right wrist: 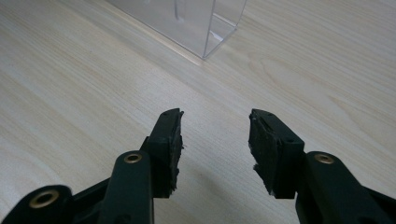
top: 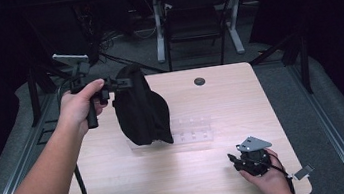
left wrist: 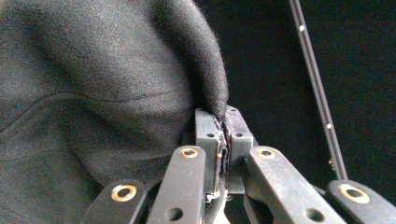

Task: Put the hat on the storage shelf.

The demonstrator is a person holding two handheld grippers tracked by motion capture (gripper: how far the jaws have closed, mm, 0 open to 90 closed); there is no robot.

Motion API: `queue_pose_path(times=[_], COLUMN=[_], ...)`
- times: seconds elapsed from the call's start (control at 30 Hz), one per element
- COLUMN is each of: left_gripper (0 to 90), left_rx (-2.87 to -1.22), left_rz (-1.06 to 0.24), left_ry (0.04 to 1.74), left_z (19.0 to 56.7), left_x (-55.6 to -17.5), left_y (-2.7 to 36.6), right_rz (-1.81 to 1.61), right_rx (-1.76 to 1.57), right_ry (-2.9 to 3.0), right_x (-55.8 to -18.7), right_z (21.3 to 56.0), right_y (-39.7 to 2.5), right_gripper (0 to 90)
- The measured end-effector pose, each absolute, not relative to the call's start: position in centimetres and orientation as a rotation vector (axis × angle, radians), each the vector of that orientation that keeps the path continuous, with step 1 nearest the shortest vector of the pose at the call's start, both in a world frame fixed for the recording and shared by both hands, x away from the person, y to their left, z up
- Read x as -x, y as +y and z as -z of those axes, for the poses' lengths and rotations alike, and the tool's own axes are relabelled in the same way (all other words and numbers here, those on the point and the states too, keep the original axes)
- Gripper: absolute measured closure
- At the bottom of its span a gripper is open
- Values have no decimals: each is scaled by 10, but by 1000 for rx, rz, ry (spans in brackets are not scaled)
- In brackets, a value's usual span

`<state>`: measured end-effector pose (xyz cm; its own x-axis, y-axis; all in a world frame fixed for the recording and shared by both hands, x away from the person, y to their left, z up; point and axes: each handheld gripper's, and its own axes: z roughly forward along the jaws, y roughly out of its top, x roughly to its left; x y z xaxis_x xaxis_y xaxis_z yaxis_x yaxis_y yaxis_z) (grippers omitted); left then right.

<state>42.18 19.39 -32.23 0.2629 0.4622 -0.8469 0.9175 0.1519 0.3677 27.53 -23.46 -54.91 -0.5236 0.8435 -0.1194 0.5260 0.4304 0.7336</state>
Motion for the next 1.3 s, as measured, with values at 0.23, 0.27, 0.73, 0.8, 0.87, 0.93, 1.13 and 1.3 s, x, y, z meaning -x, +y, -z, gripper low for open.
queue_pose_path(times=[0.23, 0.27, 0.73, 0.8, 0.87, 0.93, 1.13, 1.3], left_gripper=[875, 875, 875, 875, 875, 875, 875, 874], left_rx=[-1489, -1495, -1494, -1496, -1498, -1500, -1511, -1514], left_rz=[541, 542, 541, 547, 552, 552, 551, 547], left_ry=[1348, 1344, 1335, 1330, 1325, 1322, 1314, 1312], left_z=[320, 319, 322, 324, 325, 325, 325, 325], left_x=[-423, -424, -430, -431, -431, -431, -430, -430], left_y=[184, 180, 161, 157, 154, 153, 147, 144], right_rz=[-890, -888, -908, -919, -910, -913, -953, -1025], right_rx=[-1153, -1153, -1146, -1146, -1137, -1138, -1124, -1135], right_ry=[2212, 2212, 2205, 2207, 2214, 2209, 2200, 2196], right_x=[-275, -275, -276, -276, -276, -276, -277, -279], right_z=[549, 549, 548, 547, 546, 545, 534, 523], right_y=[-235, -235, -234, -233, -232, -229, -224, -223], right_gripper=[538, 538, 540, 542, 549, 553, 573, 611])
